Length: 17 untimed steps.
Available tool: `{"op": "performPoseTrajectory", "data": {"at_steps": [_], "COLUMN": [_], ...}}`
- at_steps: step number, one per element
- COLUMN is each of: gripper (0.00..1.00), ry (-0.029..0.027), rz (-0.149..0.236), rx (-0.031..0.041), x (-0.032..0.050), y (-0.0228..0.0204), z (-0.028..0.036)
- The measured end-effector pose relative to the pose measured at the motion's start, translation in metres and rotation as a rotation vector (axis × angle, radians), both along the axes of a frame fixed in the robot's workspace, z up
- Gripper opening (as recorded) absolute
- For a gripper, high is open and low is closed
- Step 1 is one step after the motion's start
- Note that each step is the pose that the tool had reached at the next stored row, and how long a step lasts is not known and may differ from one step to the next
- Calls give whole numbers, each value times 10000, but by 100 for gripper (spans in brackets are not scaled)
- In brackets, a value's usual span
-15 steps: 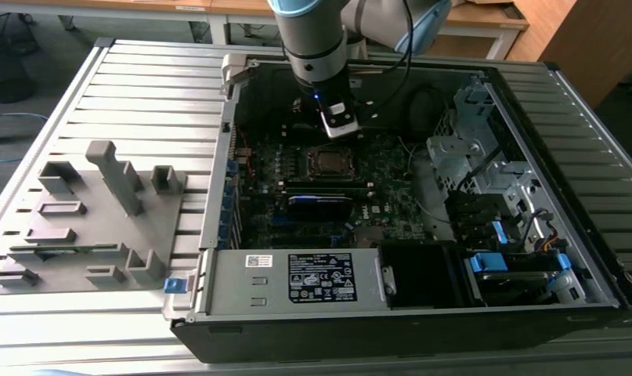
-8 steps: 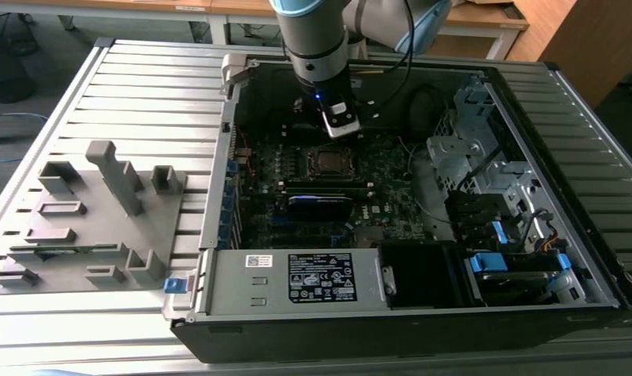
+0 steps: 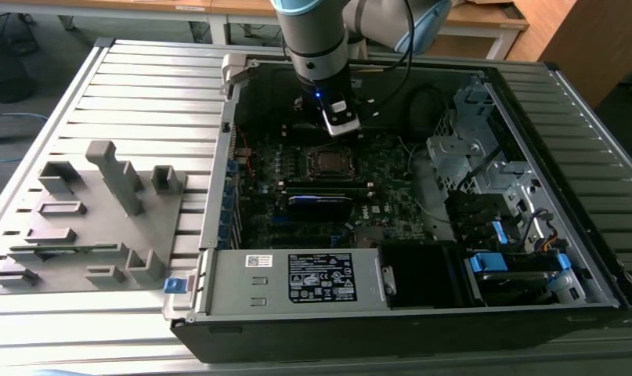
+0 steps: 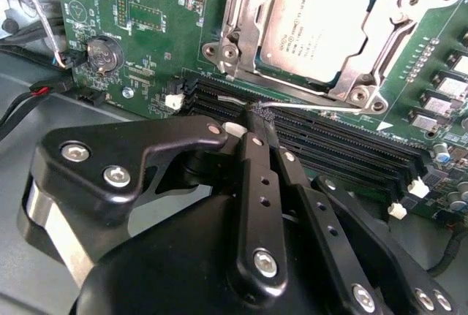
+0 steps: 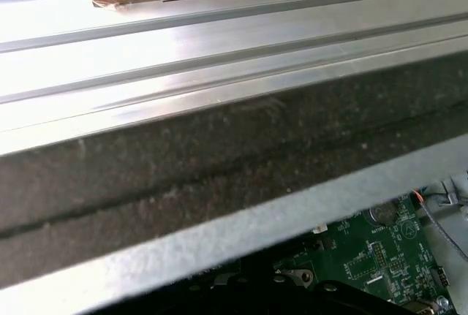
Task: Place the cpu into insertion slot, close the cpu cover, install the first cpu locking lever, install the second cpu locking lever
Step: 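Install the first cpu locking lever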
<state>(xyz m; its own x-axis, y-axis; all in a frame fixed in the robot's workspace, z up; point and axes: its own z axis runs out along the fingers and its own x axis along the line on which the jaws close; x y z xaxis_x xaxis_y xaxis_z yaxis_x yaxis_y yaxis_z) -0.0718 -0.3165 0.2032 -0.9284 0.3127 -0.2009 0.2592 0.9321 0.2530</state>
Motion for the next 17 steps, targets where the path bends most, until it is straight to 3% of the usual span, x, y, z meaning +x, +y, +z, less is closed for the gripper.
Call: {"op": "performPoseTrajectory", "data": {"at_steps": [9, 17], "gripper": [11, 11], "ry": [-1, 0], "rz": [14, 46], "rx": [-16, -79], "x": [1, 1], "y": [1, 0], "z": [-9, -42]}}
